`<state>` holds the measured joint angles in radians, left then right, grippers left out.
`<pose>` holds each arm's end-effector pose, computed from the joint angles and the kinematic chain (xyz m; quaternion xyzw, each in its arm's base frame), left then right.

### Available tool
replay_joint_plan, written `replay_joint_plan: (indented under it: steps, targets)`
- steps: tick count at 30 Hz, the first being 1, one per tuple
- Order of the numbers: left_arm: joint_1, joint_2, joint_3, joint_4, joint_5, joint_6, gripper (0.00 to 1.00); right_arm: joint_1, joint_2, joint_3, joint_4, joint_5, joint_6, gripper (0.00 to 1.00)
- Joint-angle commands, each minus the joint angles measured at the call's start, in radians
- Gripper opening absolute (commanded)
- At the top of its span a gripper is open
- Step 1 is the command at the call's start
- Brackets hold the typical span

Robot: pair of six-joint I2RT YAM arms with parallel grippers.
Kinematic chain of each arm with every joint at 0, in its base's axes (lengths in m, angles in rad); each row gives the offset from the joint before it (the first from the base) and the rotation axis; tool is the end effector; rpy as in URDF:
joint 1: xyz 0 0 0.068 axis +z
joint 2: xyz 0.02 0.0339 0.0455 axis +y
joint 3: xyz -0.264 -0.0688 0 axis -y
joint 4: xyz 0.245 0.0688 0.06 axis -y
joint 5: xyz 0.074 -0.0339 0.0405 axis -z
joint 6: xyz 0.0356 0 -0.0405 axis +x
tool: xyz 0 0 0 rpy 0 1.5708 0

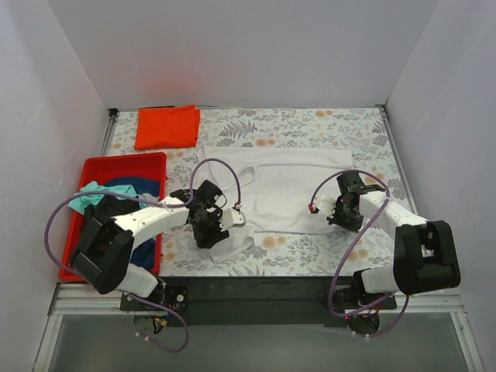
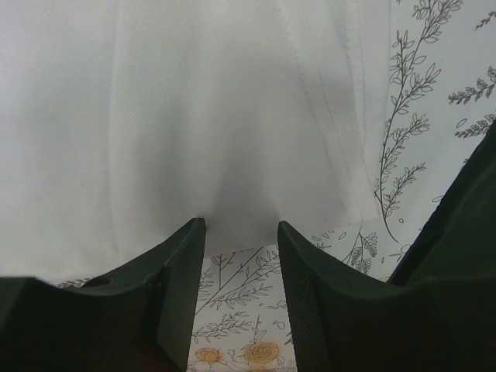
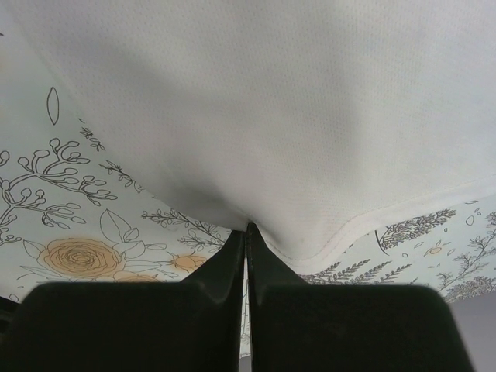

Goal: Fold and stack the t-shirts
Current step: Fold the tshirt

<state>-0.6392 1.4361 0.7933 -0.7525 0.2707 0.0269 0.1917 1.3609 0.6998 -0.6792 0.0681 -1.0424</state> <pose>0.1833 -0.1481 0.1696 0.3339 0.9289 -0.1543 0.0423 0.2167 0.0396 0.1620 -0.5713 0.8120 -0.0782 0.0907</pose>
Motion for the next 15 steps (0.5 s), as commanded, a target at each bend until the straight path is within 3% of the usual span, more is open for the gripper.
replay_joint_plan:
  steps: [1, 7, 10, 11, 13, 15]
  targets:
    - [-0.013, -0.02, -0.029, 0.005, 0.002, 0.007, 0.41, 0.0, 0.014, 0.041, -0.013, -0.014, 0.001, 0.01]
    - [-0.016, -0.019, -0.149, 0.096, -0.053, 0.021, 0.39, -0.001, 0.02, 0.038, -0.013, -0.019, 0.002, 0.01]
    - [-0.016, -0.023, -0.181, 0.107, -0.059, 0.025, 0.27, -0.001, 0.018, 0.026, -0.013, -0.017, 0.001, 0.01]
    - [-0.016, -0.034, -0.181, 0.105, -0.054, 0.024, 0.15, -0.001, 0.012, 0.023, -0.014, -0.016, 0.001, 0.01]
    - [-0.016, -0.049, -0.175, 0.081, -0.036, 0.013, 0.02, 0.0, 0.001, 0.009, -0.016, -0.014, -0.001, 0.01]
    - [-0.016, -0.085, -0.164, 0.039, -0.022, 0.01, 0.0, -0.001, -0.023, -0.009, -0.02, -0.01, -0.007, 0.01]
